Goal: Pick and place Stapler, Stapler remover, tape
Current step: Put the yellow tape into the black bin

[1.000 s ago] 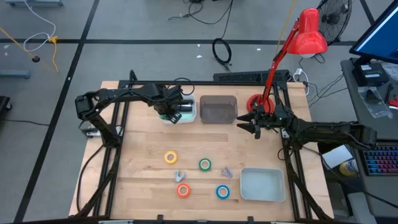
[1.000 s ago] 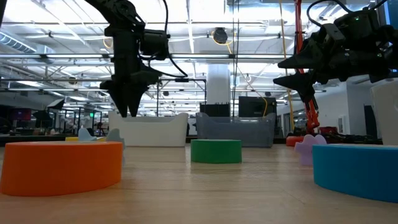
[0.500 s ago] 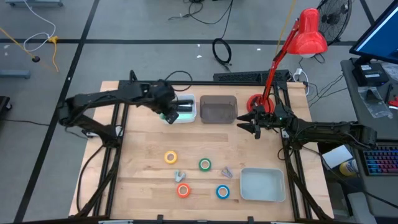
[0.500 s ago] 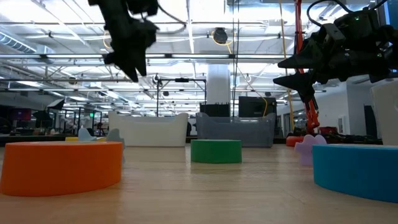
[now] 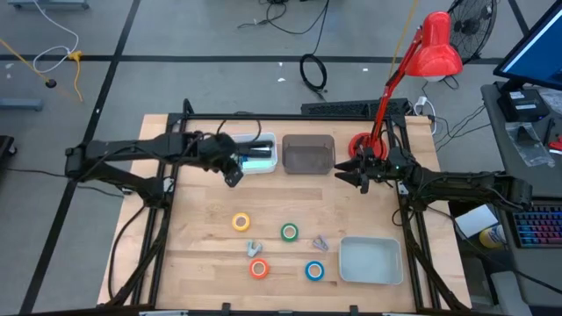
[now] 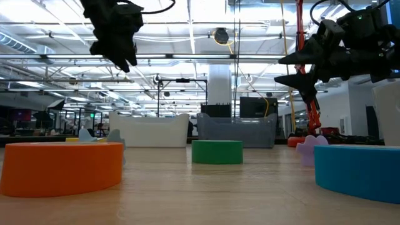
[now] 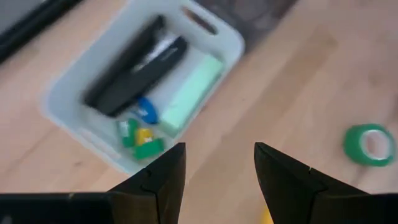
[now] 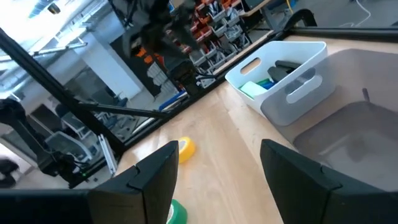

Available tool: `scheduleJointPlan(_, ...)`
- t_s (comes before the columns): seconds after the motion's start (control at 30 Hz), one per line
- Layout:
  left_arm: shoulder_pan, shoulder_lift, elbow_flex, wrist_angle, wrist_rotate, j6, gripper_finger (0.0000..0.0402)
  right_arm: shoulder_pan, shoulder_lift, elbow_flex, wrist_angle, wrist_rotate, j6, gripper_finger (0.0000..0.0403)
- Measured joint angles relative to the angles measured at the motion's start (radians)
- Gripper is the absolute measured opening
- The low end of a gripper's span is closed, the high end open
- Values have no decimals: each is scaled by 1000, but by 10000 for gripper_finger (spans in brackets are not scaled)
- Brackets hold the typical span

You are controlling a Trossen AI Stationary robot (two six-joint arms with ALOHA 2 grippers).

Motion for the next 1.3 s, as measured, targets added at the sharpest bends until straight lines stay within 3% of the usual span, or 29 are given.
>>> scheduleJointPlan(0.27, -128, -114, -302, 355, 146, -103, 191, 0, 0, 0, 3, 0, -19, 221)
scheduleJointPlan(0.43, -208, -132, -398, 365, 167, -191, 191, 0, 0, 0, 11, 0, -19, 221)
scheduleJointPlan(0.6, -252, -92, -413, 380, 226, -219, 191, 0, 0, 0, 8, 1, -19, 222)
scheduleJointPlan(0.93, -272, 93, -409, 388, 328, -100, 191, 0, 0, 0, 7, 3, -19, 221)
scheduleJointPlan(1.3, -268, 140, -409, 389, 252, -77, 191, 0, 0, 0, 7, 3, -20, 221)
